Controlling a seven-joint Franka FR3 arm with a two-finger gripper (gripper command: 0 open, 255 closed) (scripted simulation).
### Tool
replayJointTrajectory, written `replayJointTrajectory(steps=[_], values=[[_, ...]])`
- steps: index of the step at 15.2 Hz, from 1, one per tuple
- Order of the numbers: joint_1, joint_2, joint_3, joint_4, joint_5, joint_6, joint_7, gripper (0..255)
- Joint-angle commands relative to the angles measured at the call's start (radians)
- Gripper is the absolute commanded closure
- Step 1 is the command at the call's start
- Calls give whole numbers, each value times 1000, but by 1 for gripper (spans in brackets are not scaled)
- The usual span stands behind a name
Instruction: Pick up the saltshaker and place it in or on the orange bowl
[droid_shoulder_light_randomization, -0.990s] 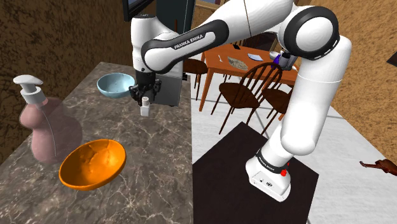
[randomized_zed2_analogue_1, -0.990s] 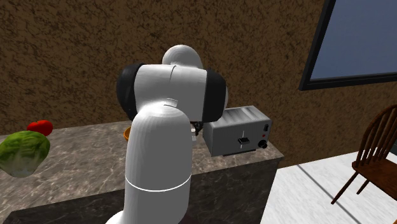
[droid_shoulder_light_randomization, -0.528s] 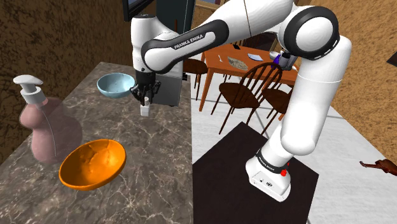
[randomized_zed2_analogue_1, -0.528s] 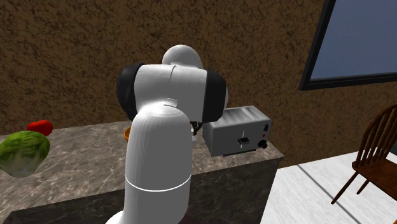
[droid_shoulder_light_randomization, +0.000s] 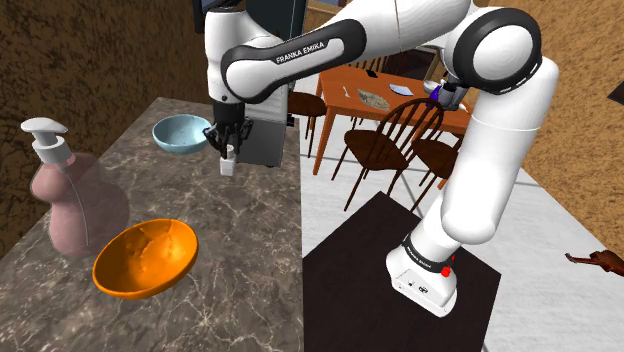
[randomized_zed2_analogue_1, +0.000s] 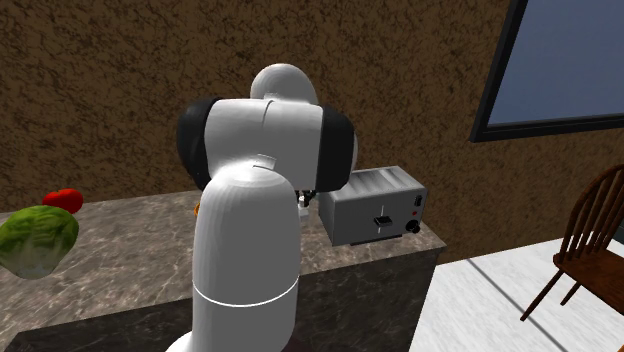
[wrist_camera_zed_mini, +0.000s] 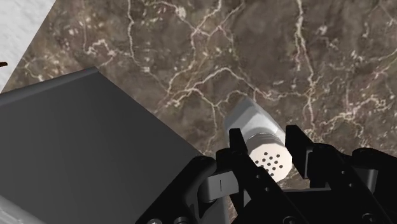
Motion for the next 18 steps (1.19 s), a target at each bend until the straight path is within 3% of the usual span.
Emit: replayJointTrajectory(steps=[1,18], values=[[-1,-10,1,13,4,-23,-2,255],[-3,-67,8,171,28,-235,-18,255]])
